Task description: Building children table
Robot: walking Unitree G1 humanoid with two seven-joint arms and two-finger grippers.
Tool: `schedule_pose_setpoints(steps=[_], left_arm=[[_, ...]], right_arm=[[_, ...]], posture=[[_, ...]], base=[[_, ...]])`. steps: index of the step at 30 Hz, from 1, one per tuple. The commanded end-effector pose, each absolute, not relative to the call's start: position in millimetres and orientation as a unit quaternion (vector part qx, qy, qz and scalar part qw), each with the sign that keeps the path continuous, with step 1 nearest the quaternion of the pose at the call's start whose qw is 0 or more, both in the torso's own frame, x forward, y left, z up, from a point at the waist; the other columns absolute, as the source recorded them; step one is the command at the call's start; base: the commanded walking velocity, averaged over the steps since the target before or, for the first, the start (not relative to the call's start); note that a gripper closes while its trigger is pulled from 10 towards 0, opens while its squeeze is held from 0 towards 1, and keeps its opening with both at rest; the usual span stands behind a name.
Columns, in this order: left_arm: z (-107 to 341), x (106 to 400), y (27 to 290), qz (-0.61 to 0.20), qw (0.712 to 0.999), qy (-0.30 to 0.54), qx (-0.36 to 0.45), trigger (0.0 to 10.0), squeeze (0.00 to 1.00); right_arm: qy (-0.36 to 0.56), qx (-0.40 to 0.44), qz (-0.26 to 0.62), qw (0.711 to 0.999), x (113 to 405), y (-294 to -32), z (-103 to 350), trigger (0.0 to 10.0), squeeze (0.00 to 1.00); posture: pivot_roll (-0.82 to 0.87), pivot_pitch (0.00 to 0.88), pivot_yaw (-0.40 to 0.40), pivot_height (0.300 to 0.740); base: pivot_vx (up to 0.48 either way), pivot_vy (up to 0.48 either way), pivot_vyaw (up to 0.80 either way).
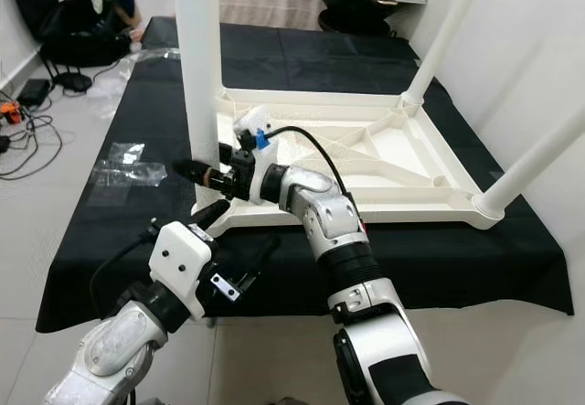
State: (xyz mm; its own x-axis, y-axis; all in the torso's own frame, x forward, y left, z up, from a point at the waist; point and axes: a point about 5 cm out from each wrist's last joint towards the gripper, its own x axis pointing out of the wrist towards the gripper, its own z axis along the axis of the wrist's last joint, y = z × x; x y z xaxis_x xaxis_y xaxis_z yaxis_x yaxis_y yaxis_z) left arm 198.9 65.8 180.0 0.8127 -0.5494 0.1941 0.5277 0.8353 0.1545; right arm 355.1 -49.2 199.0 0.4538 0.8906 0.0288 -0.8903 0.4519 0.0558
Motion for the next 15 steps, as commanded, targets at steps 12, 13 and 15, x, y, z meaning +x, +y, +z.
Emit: schedule_pose_setpoints(steps=[12, 13, 15], left_arm=[[178.3, 197.0, 63.0, -0.289, 0.949, -0.116, 0.042, 10.0, 0.00], [178.4, 197.2, 62.7, -0.290, 0.949, -0.117, 0.042, 10.0, 0.00], [178.9, 197.3, 61.7, -0.291, 0.949, -0.118, 0.041, 10.0, 0.00]], right_arm=[[0.015, 0.056, 0.021, 0.998, 379.3, -100.1, 185.2, 0.0, 0.00], [0.013, 0.059, -0.045, 0.997, 374.1, -109.2, 184.8, 0.0, 0.00], [0.003, 0.066, -0.091, 0.994, 360.6, -107.1, 188.1, 0.0, 0.00]], posture=[[0.09, 0.010, -0.121, 0.740], [0.09, 0.010, -0.121, 0.740], [0.09, 0.012, -0.127, 0.740]], base=[[0.000, 0.000, 0.00], [0.000, 0.000, 0.00], [0.000, 0.000, 0.00]])
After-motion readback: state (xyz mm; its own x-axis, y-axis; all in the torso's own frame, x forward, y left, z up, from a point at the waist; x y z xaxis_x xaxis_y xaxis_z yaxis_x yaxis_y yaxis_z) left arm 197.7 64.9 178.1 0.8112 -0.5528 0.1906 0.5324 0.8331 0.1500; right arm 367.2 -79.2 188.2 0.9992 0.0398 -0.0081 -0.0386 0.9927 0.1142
